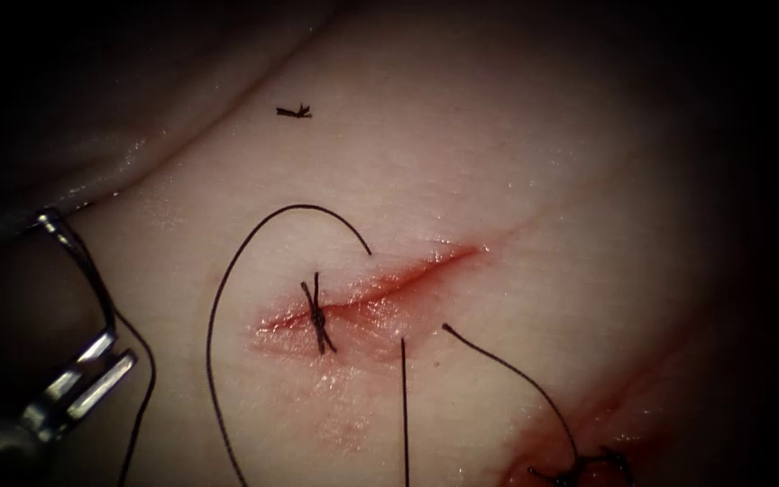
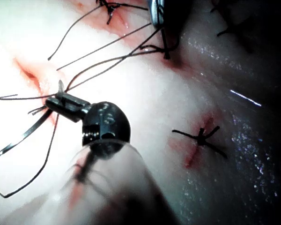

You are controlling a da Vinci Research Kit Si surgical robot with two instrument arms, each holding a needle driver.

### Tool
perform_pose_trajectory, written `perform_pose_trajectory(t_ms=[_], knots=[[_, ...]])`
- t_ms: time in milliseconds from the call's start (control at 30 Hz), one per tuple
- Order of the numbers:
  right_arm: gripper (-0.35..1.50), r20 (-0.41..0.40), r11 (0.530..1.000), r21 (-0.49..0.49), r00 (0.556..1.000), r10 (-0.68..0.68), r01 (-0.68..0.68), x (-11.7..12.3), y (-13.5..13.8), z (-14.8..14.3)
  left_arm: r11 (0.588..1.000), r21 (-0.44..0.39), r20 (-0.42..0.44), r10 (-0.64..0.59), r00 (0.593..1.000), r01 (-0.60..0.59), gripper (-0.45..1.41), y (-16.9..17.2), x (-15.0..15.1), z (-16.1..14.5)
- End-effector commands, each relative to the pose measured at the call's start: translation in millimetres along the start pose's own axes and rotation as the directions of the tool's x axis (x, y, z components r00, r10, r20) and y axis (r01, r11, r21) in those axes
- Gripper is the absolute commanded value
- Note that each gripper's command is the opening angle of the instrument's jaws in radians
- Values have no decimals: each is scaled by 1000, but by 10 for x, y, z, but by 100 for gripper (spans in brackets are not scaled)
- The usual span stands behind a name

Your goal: Wound Closure

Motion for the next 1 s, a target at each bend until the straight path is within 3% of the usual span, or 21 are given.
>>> perform_pose_trajectory(t_ms=[33,100,300,333,400,633,667,800,1000], knots=[[76,-25,1000,-17,1000,13,-14,-1,7,8,1000,-5,2,-1,1000,1,-45,6,-4,4],[121,-35,998,-54,999,27,-29,-2,23,5,1000,-11,2,9,1000,-9,-45,-2,-8,8],[146,-14,987,-157,1000,-28,26,-10,62,-5,1000,-22,-2,18,1000,-18,-45,-15,-21,15],[146,-21,981,-189,999,-41,36,-18,82,-11,999,-24,-11,31,999,-31,-45,-24,-32,17],[146,-16,979,-198,999,-45,41,-23,94,-14,999,-15,-3,37,999,-37,-45,-32,-39,18],[146,-9,975,-217,999,-49,46,-37,112,-16,995,29,20,90,996,-90,-45,-59,-60,8],[146,-14,975,-220,999,-47,43,-43,119,-18,992,55,43,108,993,-111,-45,-76,-72,-3],[146,-55,973,-226,997,-52,39,-49,124,-25,987,91,70,126,990,-132,-45,-99,-86,-18],[148,-189,965,-258,982,-8,-42,-52,130,-48,977,137,102,149,984,-162,-45,-130,-101,-38]])
